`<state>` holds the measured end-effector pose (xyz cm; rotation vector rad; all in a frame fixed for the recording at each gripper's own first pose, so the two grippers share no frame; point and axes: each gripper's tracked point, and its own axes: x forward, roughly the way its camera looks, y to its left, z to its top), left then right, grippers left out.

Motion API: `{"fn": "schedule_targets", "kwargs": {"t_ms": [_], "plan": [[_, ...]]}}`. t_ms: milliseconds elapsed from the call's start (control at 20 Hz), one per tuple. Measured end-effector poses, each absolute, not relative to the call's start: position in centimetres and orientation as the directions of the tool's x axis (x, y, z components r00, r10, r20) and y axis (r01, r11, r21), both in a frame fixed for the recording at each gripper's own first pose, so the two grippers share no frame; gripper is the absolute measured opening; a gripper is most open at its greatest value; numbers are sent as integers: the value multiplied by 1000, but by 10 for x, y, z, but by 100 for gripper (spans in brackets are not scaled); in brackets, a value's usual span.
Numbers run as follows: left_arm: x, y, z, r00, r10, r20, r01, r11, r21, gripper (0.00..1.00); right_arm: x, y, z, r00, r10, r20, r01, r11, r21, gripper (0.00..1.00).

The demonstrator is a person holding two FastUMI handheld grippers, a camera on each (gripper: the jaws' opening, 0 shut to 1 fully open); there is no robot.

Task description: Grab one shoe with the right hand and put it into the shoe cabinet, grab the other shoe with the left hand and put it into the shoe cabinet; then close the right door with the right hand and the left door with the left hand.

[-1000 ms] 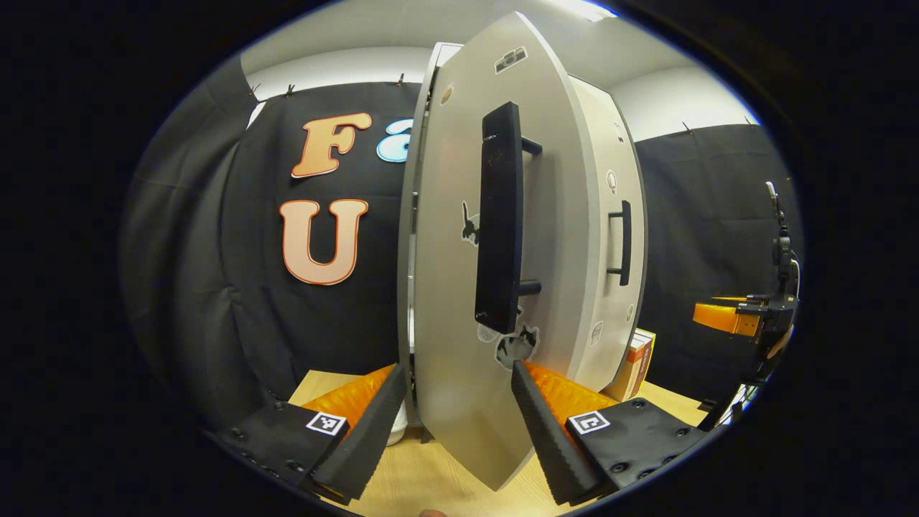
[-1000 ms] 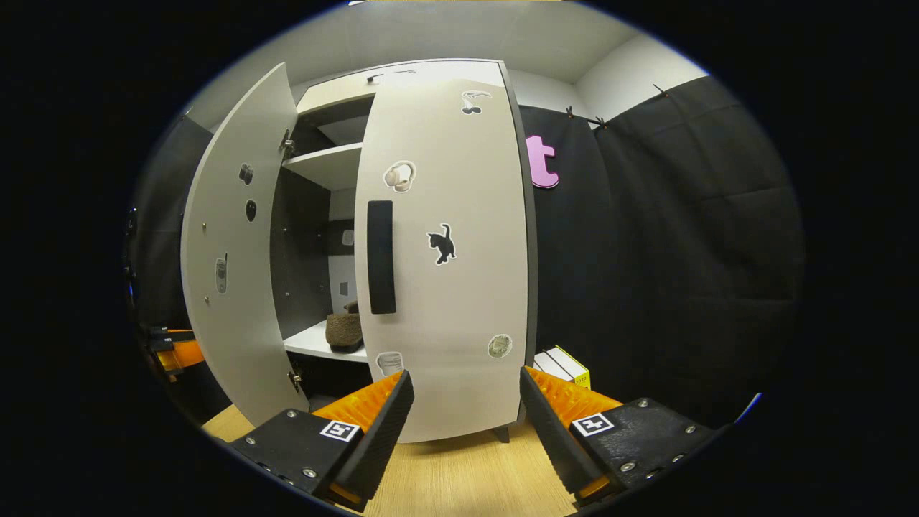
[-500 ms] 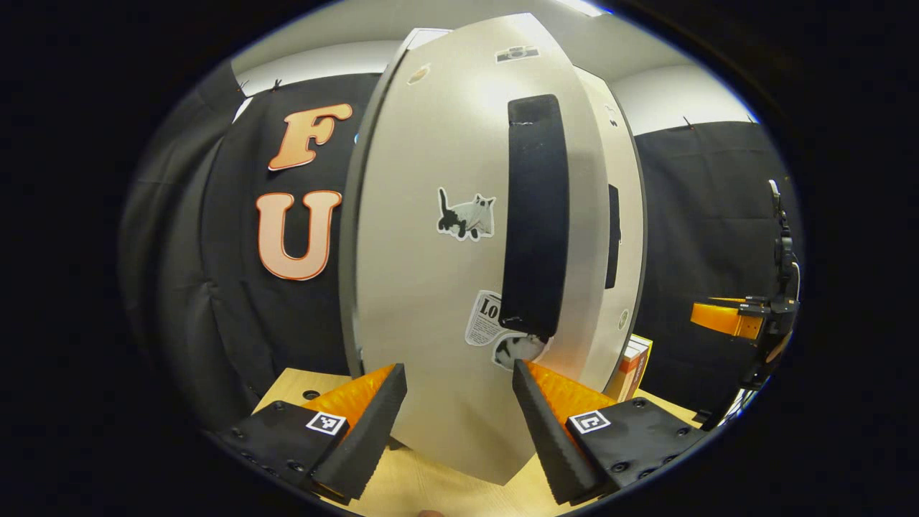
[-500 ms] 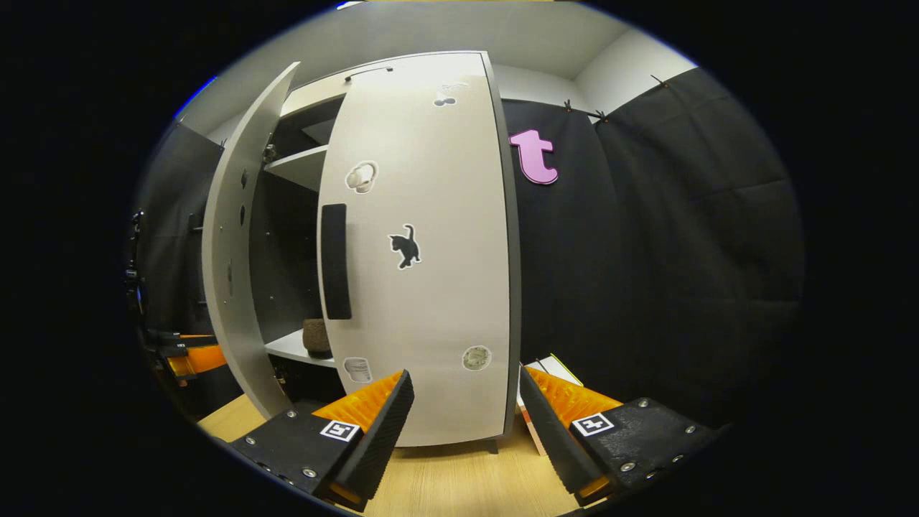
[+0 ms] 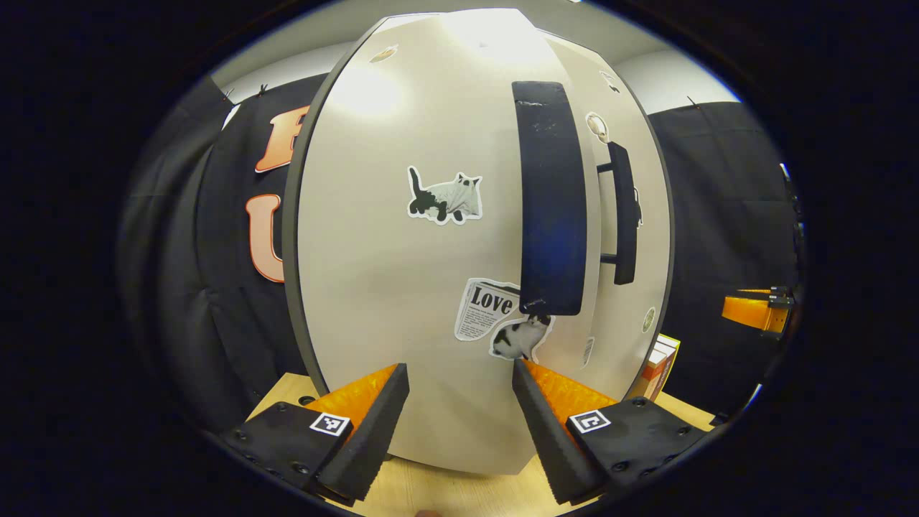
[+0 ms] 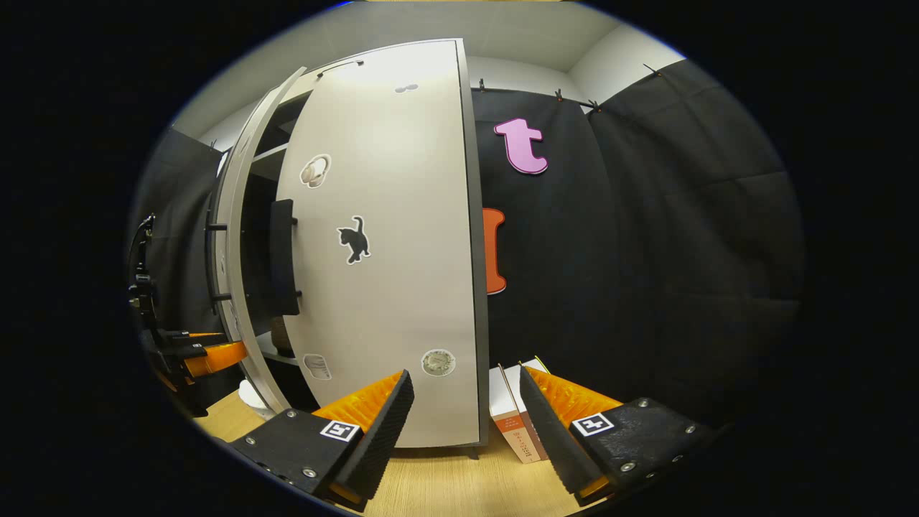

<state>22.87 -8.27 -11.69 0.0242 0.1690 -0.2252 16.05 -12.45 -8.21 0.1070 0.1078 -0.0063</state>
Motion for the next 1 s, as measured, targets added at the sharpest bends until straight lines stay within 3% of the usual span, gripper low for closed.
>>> {"fn": "schedule_targets", "kwargs": {"t_ms": [650,1000], "plan": [[276,-100,-125,969,-129,-209,123,992,-42,97,187,-135,-67,995,25,-98,-17,996,89,92],[237,-71,-50,989,-82,-126,81,997,-11,98,182,-150,-35,995,-2,-96,9,997,71,92]]}}
